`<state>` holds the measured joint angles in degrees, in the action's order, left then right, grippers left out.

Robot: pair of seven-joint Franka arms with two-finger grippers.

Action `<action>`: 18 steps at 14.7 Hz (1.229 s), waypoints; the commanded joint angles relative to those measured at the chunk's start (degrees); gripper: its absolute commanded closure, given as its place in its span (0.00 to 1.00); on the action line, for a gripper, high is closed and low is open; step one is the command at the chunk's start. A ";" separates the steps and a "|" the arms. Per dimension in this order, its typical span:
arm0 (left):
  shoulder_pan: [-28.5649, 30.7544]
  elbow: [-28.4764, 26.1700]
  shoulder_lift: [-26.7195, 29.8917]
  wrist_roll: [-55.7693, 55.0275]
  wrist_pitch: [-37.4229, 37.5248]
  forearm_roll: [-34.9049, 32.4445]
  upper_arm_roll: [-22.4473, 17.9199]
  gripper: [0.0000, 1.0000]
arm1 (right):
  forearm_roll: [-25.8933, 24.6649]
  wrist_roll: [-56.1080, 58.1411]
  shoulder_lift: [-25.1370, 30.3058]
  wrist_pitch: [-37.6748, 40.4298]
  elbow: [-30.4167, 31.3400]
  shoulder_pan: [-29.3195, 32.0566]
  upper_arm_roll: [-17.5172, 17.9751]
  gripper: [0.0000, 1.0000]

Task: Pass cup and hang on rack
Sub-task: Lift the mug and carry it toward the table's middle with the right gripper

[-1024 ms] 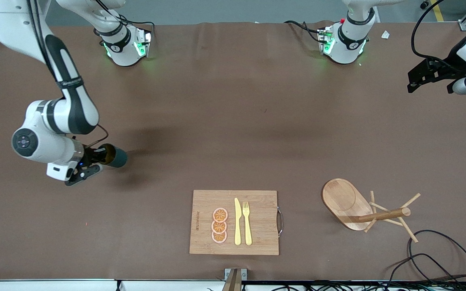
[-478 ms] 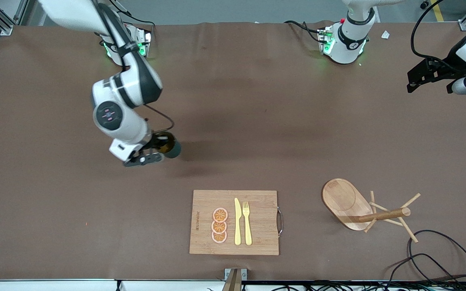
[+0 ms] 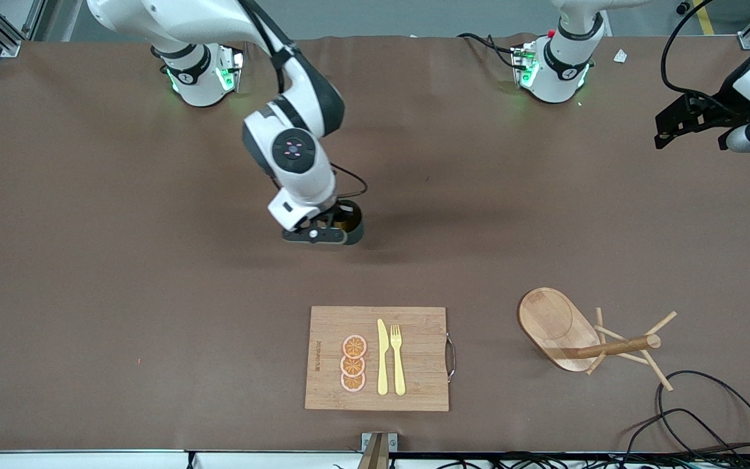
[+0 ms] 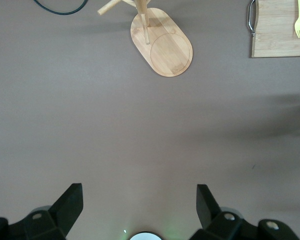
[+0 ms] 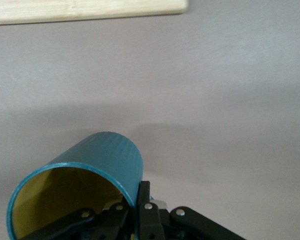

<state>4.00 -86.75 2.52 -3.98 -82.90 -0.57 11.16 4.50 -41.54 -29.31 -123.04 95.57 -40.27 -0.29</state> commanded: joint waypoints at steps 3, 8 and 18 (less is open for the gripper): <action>0.48 0.53 0.20 0.90 0.90 0.13 0.44 0.00 | 0.51 -9.16 -9.00 0.78 -9.96 -4.28 -0.68 1.00; 0.48 0.53 0.20 0.90 0.90 0.13 0.44 0.00 | 0.86 -12.41 -9.63 0.78 -9.88 -6.48 -0.68 1.00; 0.39 0.53 0.46 0.99 0.99 0.13 0.44 0.00 | 0.95 -12.95 -11.04 0.78 -9.88 -7.02 -0.68 0.18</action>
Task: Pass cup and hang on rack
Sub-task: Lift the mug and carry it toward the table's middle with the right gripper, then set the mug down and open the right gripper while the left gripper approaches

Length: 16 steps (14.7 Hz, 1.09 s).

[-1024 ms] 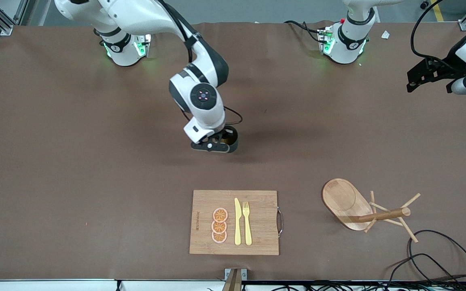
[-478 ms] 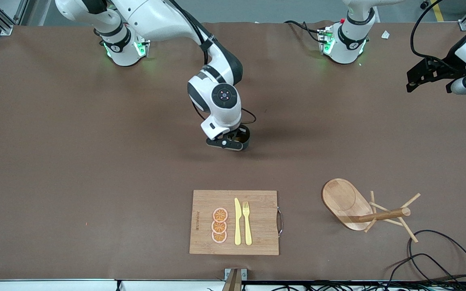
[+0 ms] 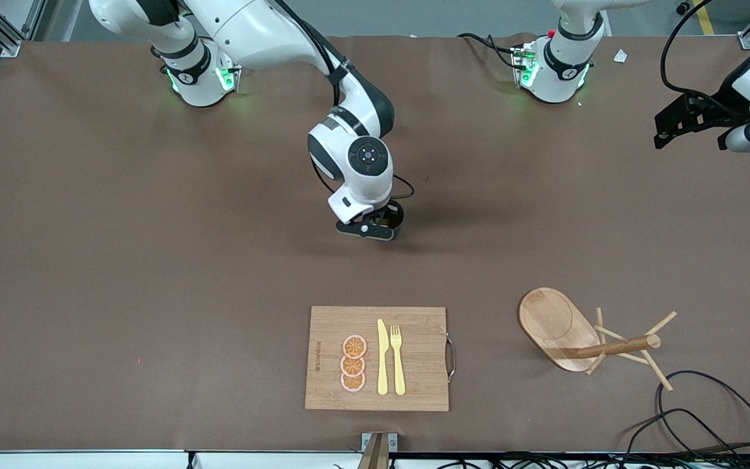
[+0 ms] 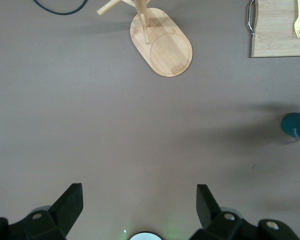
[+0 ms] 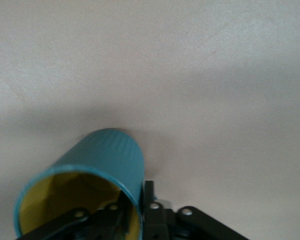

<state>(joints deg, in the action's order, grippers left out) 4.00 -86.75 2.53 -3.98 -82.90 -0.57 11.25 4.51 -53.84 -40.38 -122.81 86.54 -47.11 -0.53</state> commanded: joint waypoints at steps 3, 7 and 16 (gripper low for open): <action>0.22 0.53 0.19 -0.15 0.98 0.13 0.53 0.00 | 0.94 0.66 0.82 1.16 -1.11 0.52 -0.35 0.00; -0.83 0.62 -0.07 -3.47 0.90 0.56 0.79 0.00 | 1.38 7.94 6.96 6.69 -1.11 3.24 -0.26 0.00; -12.86 1.84 -6.39 -35.45 -2.17 0.13 6.07 0.00 | 2.00 35.89 20.06 26.73 0.03 23.88 -0.96 0.00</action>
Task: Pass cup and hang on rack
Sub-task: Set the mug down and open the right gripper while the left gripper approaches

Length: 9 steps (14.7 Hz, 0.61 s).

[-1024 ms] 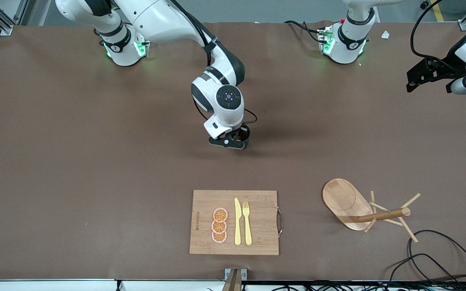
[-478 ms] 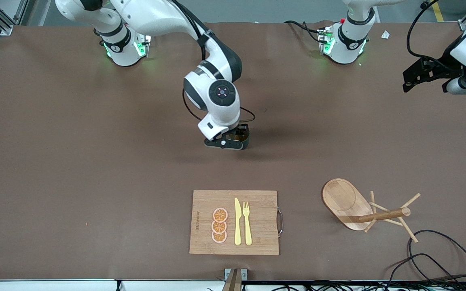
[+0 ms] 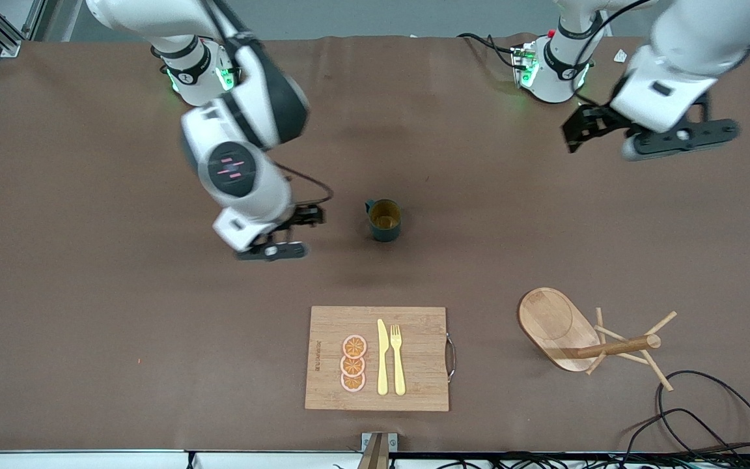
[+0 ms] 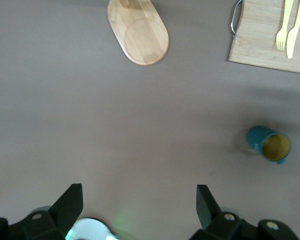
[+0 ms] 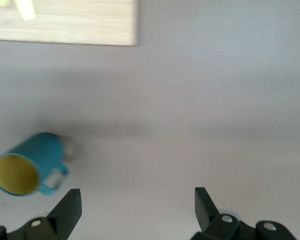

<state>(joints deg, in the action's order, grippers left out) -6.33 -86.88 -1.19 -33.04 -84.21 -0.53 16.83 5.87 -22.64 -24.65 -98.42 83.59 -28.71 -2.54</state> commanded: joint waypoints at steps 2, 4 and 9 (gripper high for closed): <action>-7.62 3.73 -6.00 -13.85 -1.74 -0.70 0.39 0.00 | -0.32 9.34 8.11 3.50 5.43 11.19 0.96 0.00; -12.63 4.62 -9.17 -22.29 -2.96 -4.12 0.48 0.00 | -4.53 12.08 11.54 3.77 8.59 14.72 1.05 0.00; -25.37 5.06 -17.43 -42.07 -9.73 -11.84 0.39 0.00 | -6.57 23.32 15.86 6.57 10.54 24.74 1.05 0.00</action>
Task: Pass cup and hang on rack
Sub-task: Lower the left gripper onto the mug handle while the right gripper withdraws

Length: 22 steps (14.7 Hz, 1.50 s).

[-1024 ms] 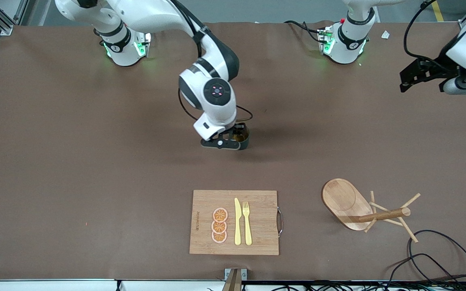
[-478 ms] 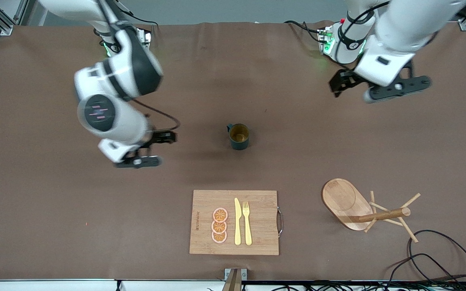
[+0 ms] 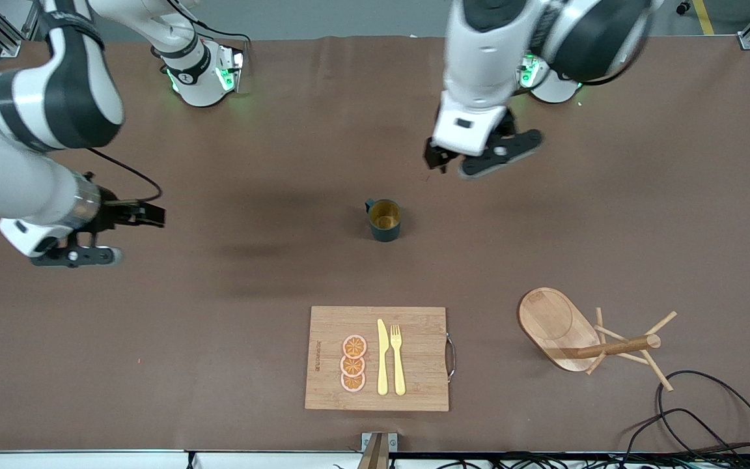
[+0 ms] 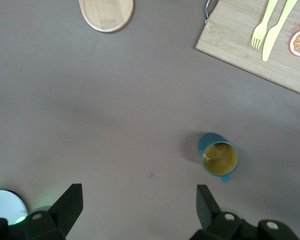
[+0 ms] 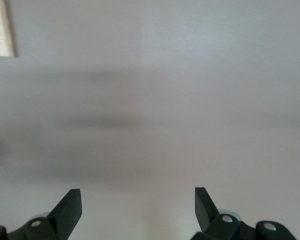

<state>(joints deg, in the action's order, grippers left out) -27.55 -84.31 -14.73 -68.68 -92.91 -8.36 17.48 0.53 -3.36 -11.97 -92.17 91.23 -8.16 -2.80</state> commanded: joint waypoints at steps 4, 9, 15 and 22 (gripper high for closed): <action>-12.16 3.89 -11.10 -20.94 -4.64 -11.22 -0.34 0.00 | -2.64 9.86 4.50 2.16 1.77 9.56 1.22 0.00; -21.04 9.23 -22.51 -37.99 -8.16 -23.78 -0.86 0.00 | -4.57 9.60 3.62 7.87 -6.57 10.88 1.31 0.00; -27.54 12.15 -31.93 -50.40 -8.69 -34.70 -2.52 0.03 | -3.97 9.60 2.48 9.11 -10.81 10.97 1.40 0.00; -36.34 12.15 -37.56 -56.74 -9.66 -34.88 -12.37 0.24 | -0.81 8.46 2.92 12.45 -10.37 10.88 1.31 0.00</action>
<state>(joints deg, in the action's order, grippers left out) -62.72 -74.00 -50.55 -124.22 -102.27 -42.07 6.75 -2.01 6.08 -8.94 -80.76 81.54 1.80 -1.88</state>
